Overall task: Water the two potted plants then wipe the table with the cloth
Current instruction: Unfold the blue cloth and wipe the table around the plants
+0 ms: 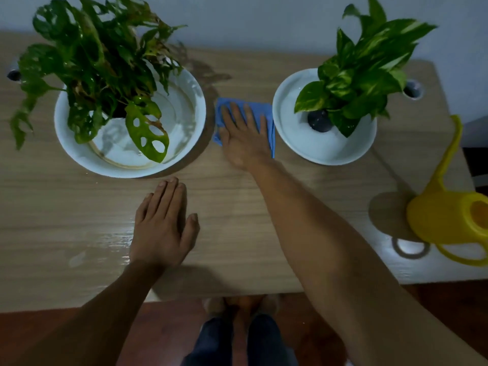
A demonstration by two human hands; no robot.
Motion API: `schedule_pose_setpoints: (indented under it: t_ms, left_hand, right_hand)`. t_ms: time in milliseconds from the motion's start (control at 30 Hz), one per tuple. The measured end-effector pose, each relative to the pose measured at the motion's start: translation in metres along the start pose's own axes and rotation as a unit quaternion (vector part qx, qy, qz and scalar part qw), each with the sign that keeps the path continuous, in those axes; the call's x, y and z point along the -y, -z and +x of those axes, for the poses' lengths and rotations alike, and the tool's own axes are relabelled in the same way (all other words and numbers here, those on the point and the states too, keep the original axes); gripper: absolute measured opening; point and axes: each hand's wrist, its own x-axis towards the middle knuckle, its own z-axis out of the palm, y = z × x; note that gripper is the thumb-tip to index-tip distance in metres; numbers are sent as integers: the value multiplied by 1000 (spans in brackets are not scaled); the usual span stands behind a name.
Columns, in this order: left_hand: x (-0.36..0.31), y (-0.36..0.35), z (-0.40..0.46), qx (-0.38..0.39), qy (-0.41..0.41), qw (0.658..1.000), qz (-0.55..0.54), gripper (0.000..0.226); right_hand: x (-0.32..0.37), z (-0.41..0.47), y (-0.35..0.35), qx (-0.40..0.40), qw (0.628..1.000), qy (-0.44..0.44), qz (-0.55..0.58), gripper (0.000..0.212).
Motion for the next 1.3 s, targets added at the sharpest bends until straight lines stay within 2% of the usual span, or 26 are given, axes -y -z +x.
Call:
schedule_pose_setpoints:
  t_ms: [133,333,600,733,900,1033,1300]
  left_hand:
    - [-1,0,-2,3,1,1000,13,70]
    - [-15,6,-1,-4,-30,1000,9,70]
    - [-113,-16,7,-20,-110,993,-25,72]
    - [-163,-35,17,4,-126,992,-27,73]
    - [-205,-52,29,21,-131,991,-31,74]
    - [-228,-63,37,30,-107,993,-42,75]
    - [-233,-72,39,22,-87,996,-20,76]
  right_hand:
    - [-2,1,-2,-9,1000,-1,4,60]
    - [-32,-79,-15,-16,1000,17,-7,60]
    - [-119,-169,-16,-10,1000,-5,-1,59]
    - [-169,-188,-8,-19,999,-43,10,59]
    - [-219,-188,3,-25,996,-84,21,59]
    - [-252,-171,13,-33,988,-150,31,60]
    - [-296,-94,37,-65,971,-224,46,62]
